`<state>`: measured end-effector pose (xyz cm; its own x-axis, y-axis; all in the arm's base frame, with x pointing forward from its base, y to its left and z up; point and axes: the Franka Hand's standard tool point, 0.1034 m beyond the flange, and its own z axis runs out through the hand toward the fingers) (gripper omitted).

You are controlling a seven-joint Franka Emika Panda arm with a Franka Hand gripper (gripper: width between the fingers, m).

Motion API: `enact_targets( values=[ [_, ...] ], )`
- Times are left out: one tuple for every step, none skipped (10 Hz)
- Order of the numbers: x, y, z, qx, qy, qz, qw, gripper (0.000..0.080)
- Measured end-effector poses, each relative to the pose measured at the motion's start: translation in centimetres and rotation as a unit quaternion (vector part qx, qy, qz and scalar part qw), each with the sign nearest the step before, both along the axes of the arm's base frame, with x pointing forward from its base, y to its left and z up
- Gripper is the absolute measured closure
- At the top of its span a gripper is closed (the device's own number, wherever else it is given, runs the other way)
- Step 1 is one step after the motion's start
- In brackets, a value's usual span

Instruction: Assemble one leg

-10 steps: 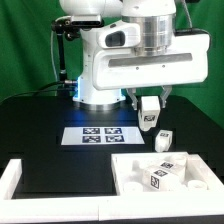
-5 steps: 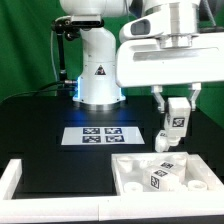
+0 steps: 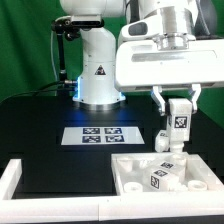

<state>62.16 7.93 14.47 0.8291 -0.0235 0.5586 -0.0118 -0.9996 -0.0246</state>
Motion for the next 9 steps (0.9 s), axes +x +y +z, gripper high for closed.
enact_targets(
  values=[
    [0.3,0.6,-0.8,-0.002,0.003,0.004,1.0,0.0514],
    [0.9,0.7,-1.1,-0.001,0.003,0.001,1.0,0.0514],
    [1.3,0.8,-1.8,-0.003,0.004,0.001,1.0,0.0514],
    [1.6,0.9,-2.4,-0.005,0.006,0.003,1.0,0.0514],
    [1.9,1.1,-2.8,-0.006,0.007,0.004,1.0,0.0514],
    [2.1,1.2,-3.0,-0.006,0.006,0.005,1.0,0.0514],
    [2.1,1.4,-3.4,-0.007,0.008,0.006,1.0,0.0514],
    [2.0,1.6,-3.8,-0.007,0.011,0.008,1.0,0.0514],
    [1.7,1.9,-4.4,-0.008,0.015,0.01,1.0,0.0514]
  ],
)
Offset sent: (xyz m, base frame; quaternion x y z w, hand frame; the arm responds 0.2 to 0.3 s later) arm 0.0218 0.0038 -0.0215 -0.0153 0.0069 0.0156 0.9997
